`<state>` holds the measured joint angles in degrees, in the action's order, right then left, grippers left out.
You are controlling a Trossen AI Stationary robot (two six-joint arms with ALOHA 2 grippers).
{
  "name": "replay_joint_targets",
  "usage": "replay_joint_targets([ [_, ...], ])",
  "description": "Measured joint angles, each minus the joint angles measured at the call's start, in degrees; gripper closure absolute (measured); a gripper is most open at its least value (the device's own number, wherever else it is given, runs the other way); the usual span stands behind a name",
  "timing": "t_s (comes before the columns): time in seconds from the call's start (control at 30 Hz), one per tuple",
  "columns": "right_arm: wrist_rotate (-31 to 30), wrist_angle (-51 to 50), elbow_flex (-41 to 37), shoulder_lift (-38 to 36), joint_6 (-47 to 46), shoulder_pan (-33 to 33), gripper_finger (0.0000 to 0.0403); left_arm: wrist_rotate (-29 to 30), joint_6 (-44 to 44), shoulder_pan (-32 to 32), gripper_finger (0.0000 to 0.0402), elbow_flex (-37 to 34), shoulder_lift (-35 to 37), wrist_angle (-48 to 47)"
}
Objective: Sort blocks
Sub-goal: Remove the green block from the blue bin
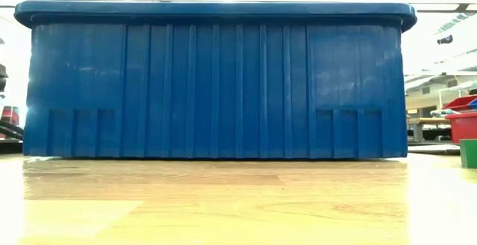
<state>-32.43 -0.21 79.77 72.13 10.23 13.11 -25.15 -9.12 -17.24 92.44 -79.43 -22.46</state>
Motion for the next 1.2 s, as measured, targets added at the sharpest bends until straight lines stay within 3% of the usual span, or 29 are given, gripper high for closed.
replay_joint_targets([
  [0.23, -5.74, -6.59, 0.0, -3.05, -3.42, 5.31, 0.036, 2.82, -1.41, -1.75, 0.0194, 0.0, 2.24, -1.22],
  [0.4, -4.48, -13.3, 0.0, -4.48, -11.89, 11.95, 0.036, 7.48, -1.91, -2.81, 0.0194, 0.02, 2.79, -7.88],
  [0.73, 3.06, -43.62, 0.0, -1.6, -57.71, 23.37, 0.036, 10.29, -2.23, -3.4, 0.0194, 0.02, 2.96, -16.41],
  [0.9, 12.93, -63.46, 0.0, 3.84, -77.07, 24.73, 0.036, 10.27, -2.21, -3.4, 0.0194, 0.02, 2.94, -16.4],
  [1.03, 20.84, -76.77, -0.02, 8.49, -83.67, 24.89, 0.036, 10.27, -2.23, -3.4, 0.0194, 0.02, 2.94, -16.41],
  [1.2, 21.97, -86.84, -0.02, 13.47, -85.01, 24.87, 0.0358, 10.25, -2.21, -3.4, 0.0194, 0.02, 2.94, -16.43],
])
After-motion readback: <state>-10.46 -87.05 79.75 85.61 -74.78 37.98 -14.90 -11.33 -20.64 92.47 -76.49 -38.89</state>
